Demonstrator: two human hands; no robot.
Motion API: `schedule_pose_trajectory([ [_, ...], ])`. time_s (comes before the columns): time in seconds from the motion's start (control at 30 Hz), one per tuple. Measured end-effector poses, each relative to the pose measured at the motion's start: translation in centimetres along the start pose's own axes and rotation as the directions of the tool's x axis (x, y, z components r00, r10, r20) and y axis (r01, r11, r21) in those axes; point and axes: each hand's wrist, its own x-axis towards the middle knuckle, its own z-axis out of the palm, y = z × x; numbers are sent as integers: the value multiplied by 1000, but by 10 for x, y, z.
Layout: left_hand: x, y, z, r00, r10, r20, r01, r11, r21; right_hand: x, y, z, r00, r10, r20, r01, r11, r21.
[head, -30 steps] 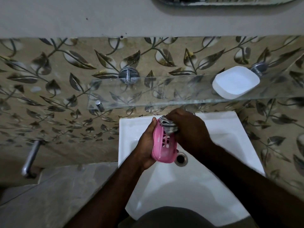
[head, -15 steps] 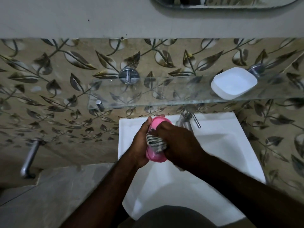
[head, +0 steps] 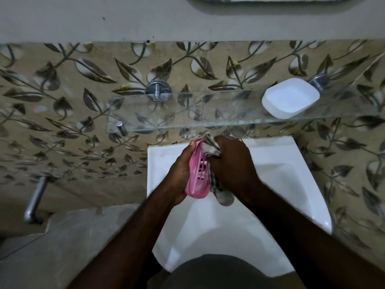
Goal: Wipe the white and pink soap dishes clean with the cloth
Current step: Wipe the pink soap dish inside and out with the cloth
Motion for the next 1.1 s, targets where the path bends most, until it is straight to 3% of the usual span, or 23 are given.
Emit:
schedule_pose_trajectory([
  [0.17,-2,6,2,999,-41,-17,39,994,-105,-6,-10,-8,969,-191,157,196,980,-20],
  [0.33,0,7,4,998,-64,-8,63,989,-135,5,-9,-15,972,-198,123,210,974,-88],
  [0.53,4,17,-5,995,-30,-98,10,979,-202,-33,-17,-11,855,-315,413,331,943,33],
  [0.6,3,17,-2,994,-59,-87,39,976,-215,-17,-12,-15,879,-284,383,316,949,-21],
  [0.73,3,16,5,998,-35,-61,22,978,-208,9,-14,-17,965,-231,128,243,966,-88],
  [0.8,2,18,5,996,-35,-76,19,980,-196,2,-19,-13,952,-269,145,282,957,-73],
  [0.97,2,18,-3,989,-29,-146,-10,966,-257,-25,-15,-7,836,-335,434,366,930,13],
  [1.03,1,21,1,988,-17,-153,-16,977,-211,-12,-11,-11,871,-301,388,321,947,13],
  [1.1,1,25,8,995,9,-96,-25,986,-168,6,-10,-14,937,-267,224,269,963,22],
])
